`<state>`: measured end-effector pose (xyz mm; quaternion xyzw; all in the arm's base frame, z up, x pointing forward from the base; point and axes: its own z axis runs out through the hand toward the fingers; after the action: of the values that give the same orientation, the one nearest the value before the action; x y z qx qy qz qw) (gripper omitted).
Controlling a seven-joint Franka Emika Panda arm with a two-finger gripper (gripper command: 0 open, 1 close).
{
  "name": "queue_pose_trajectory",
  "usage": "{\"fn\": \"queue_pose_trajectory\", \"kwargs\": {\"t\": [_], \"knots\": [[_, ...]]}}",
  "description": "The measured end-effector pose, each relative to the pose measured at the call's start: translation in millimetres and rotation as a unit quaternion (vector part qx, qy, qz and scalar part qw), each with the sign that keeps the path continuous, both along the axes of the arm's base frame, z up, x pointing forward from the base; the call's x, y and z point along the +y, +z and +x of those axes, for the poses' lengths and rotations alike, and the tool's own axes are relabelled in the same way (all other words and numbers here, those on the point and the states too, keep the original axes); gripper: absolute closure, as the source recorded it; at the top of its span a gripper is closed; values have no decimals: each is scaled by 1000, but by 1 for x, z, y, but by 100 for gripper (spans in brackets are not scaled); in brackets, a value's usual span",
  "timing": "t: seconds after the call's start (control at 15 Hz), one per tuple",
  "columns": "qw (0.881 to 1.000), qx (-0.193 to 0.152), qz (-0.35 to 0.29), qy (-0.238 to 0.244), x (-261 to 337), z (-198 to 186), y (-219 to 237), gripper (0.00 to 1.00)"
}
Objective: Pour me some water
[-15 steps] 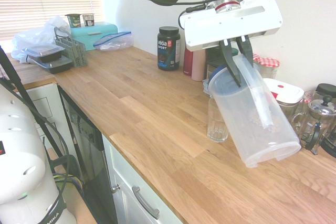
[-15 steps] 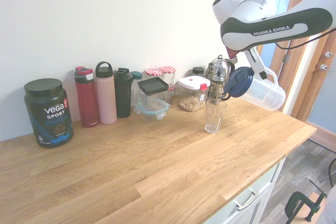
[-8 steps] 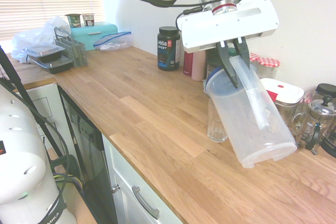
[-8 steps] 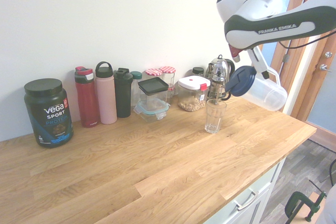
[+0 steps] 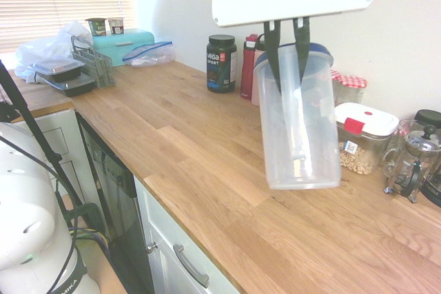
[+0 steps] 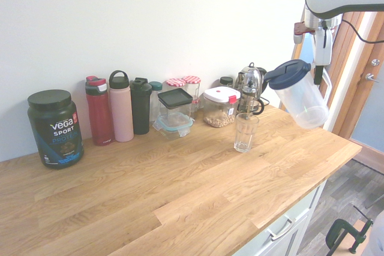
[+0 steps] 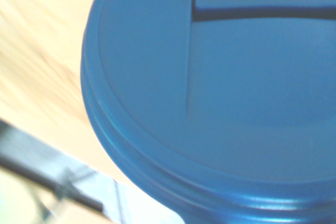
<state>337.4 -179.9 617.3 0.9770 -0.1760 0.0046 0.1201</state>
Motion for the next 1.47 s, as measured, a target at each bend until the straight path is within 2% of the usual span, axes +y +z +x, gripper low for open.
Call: {"fn": "queue_pose_trajectory", "kwargs": {"t": [0.33,0.67,0.8,0.93,1.07,1.27,1.47], "knots": [[990,-59,101,-81,34,-29,-58,100],[966,-151,159,-133,125,-63,-60,100],[955,-204,160,-141,180,-56,-60,100],[949,-228,153,-155,236,-35,-72,100],[942,-244,150,-175,279,-6,-82,100],[939,-236,169,-185,334,32,-92,100],[942,-231,176,-170,374,53,-110,100]]}}
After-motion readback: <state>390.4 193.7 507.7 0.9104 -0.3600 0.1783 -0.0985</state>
